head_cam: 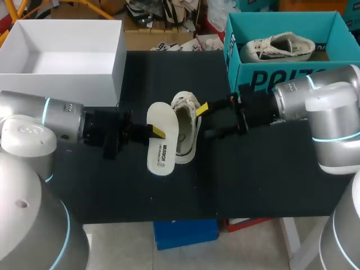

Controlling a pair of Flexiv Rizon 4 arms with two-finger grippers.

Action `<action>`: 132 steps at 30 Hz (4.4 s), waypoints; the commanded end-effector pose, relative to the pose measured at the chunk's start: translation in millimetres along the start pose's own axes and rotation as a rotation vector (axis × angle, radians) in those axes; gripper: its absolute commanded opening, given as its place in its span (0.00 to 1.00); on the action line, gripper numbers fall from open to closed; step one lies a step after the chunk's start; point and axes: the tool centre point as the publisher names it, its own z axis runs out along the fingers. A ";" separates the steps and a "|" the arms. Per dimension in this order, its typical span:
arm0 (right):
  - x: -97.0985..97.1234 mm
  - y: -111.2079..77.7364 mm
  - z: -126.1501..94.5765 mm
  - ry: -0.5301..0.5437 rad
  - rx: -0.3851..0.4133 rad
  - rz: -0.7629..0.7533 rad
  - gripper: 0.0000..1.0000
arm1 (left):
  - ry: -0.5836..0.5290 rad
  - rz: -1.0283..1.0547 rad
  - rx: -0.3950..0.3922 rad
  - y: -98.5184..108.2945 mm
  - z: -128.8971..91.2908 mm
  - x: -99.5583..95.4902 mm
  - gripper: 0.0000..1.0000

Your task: Take the shoe out of the shoebox, open the shoe tongue, remove and reinsert the insole, then place the shoe into the shoebox

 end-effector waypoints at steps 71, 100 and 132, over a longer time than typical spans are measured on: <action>27.8 -104.1 -75.7 -0.310 -0.463 0.115 1.00 | 0.362 -0.091 0.454 24.6 55.6 43.8 0.00; 27.8 -104.1 -75.7 -0.310 -0.463 0.115 1.00 | 0.451 -0.076 0.419 74.4 87.6 61.7 0.00; 27.8 -104.1 -75.7 -0.310 -0.463 0.115 1.00 | 0.551 -0.013 0.274 98.0 92.2 64.2 0.00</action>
